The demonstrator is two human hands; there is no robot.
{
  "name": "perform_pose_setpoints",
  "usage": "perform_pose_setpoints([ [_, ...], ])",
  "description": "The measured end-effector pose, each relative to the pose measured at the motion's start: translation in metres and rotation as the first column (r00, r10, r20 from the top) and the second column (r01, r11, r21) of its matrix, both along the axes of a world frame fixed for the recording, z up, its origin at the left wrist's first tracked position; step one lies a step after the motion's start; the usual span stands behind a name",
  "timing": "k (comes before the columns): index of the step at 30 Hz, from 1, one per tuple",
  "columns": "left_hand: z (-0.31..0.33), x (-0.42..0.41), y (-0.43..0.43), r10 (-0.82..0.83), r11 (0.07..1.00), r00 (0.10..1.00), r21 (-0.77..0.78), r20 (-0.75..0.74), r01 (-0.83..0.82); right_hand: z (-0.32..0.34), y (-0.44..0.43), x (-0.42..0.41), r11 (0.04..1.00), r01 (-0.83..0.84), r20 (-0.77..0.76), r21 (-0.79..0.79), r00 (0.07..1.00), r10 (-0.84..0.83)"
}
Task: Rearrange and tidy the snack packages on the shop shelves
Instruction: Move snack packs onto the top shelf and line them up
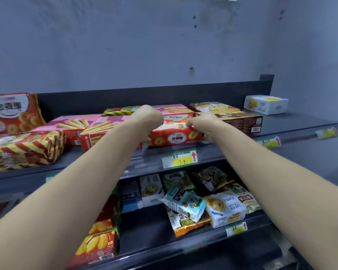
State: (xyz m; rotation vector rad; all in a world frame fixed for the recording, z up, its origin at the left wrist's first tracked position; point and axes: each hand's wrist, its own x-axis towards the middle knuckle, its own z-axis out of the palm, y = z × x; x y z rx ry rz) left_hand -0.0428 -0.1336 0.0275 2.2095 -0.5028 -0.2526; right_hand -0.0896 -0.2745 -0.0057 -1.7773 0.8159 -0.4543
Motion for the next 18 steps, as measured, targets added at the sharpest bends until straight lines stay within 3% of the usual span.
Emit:
perform_pose_setpoints([
  [4,-0.001,0.0,-0.005,0.066,0.985,0.983,-0.147,-0.172,-0.092,-0.001,-0.003,-0.002,0.999,0.046,0.011,0.0,0.999,-0.046],
  [9,-0.008,-0.012,-0.01,0.103,0.89,0.912,-0.373,-0.396,-0.262,0.001,-0.01,-0.008,0.999,0.035,0.174,0.027,0.984,-0.039],
  [13,-0.003,-0.022,-0.007,0.105,0.835,0.92,-0.47,-0.377,-0.288,0.006,-0.008,-0.02,0.995,-0.044,0.326,0.09,0.945,0.012],
  [18,0.005,-0.03,0.008,0.222,0.746,0.94,-0.575,-0.259,-0.335,0.016,0.008,-0.024,0.989,-0.132,0.455,0.068,0.886,0.087],
])
